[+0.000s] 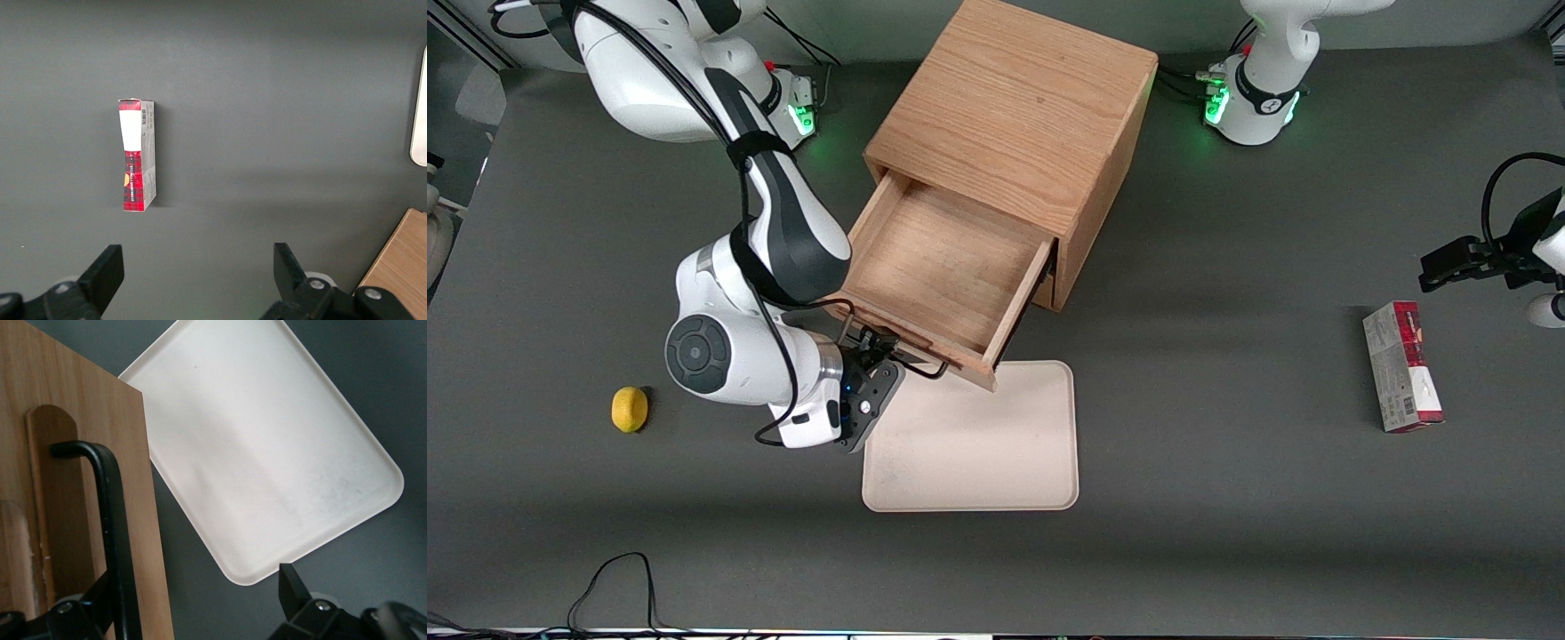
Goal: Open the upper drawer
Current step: 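Pull the upper drawer out along its runners with the right gripper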
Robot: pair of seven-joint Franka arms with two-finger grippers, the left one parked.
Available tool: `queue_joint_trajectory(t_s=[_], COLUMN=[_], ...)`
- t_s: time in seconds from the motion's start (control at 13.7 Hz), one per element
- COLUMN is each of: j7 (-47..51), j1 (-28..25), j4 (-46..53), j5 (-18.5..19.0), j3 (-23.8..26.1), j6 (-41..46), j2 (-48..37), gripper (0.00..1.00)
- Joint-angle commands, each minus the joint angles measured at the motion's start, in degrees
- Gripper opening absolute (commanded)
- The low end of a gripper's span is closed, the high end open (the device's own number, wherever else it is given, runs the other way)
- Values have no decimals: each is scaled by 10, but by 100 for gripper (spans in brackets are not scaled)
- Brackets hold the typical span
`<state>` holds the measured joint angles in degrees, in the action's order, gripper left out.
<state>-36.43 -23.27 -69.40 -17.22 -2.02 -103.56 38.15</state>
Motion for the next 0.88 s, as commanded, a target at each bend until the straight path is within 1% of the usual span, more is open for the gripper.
queue_joint_trajectory(t_s=[0.0, 0.8], j7=[-17, -13], j1=[13, 32], j4=[33, 58], j5=[-5, -12], j3=[2, 4], j6=[5, -1], j2=[18, 29], gripper=[100, 100])
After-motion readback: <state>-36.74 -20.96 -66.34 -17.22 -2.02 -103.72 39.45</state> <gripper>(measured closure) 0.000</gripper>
